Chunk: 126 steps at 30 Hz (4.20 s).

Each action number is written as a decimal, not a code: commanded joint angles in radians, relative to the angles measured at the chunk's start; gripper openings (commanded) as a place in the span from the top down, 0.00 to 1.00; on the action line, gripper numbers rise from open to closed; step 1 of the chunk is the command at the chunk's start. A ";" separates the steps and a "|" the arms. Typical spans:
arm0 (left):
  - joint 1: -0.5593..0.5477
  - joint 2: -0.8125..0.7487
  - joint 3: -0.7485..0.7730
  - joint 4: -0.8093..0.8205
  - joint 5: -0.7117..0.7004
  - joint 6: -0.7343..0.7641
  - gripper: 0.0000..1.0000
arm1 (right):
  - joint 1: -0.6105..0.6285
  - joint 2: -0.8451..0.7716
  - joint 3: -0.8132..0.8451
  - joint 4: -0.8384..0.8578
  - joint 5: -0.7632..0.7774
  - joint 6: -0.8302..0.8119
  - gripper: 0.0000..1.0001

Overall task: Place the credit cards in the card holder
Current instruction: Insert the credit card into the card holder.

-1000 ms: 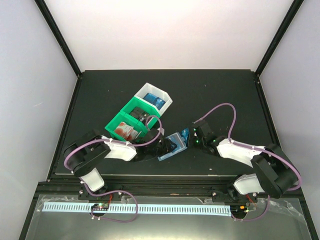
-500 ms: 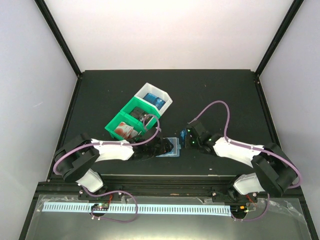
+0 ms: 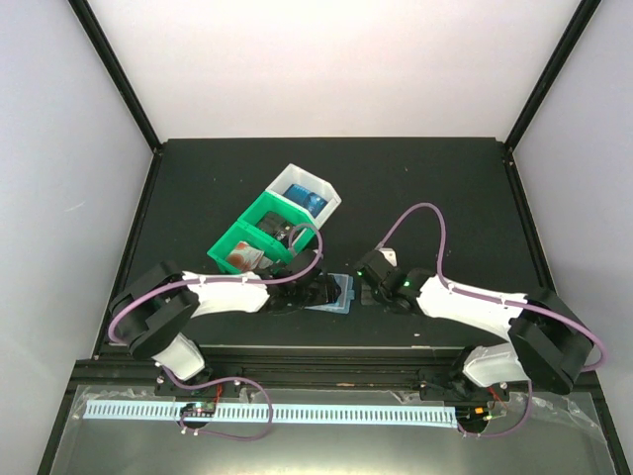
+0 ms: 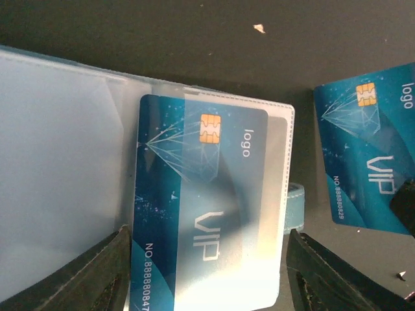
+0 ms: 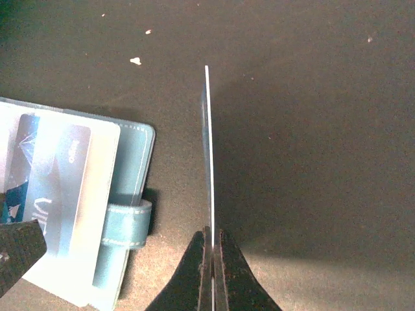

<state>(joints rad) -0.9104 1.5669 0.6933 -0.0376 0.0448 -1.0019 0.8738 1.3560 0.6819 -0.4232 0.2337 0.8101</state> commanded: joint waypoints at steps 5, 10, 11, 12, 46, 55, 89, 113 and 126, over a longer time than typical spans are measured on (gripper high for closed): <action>-0.005 0.061 0.048 0.042 0.167 0.145 0.34 | 0.027 0.011 -0.031 0.033 -0.063 0.104 0.99; -0.007 0.069 0.041 0.129 0.265 0.165 0.33 | 0.034 0.021 -0.022 0.068 -0.081 0.094 0.99; -0.007 0.068 0.041 0.142 0.281 0.168 0.32 | 0.036 0.019 -0.023 0.075 -0.084 0.094 0.99; -0.007 0.067 0.041 0.157 0.302 0.172 0.32 | 0.036 0.018 -0.026 0.081 -0.090 0.096 0.99; 0.014 -0.205 -0.127 -0.263 -0.137 0.090 0.40 | 0.034 -0.172 -0.204 0.492 -0.290 0.112 0.99; 0.015 -0.154 -0.147 -0.230 -0.110 0.080 0.68 | 0.037 -0.120 -0.273 0.565 -0.266 0.144 0.99; 0.002 -0.386 -0.153 -0.239 -0.088 0.080 0.74 | 0.037 -0.040 -0.352 0.794 -0.313 0.215 0.99; 0.011 -0.190 -0.152 -0.235 -0.122 0.078 0.85 | 0.037 0.075 -0.329 0.920 -0.371 0.264 0.99; 0.011 -0.192 -0.152 -0.250 -0.128 0.083 0.90 | 0.037 0.152 -0.305 0.974 -0.407 0.255 0.99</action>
<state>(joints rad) -0.9031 1.3556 0.5331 -0.2379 -0.0593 -0.9241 0.9035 1.4712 0.3519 0.4976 -0.1577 1.0763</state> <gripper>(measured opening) 0.101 0.012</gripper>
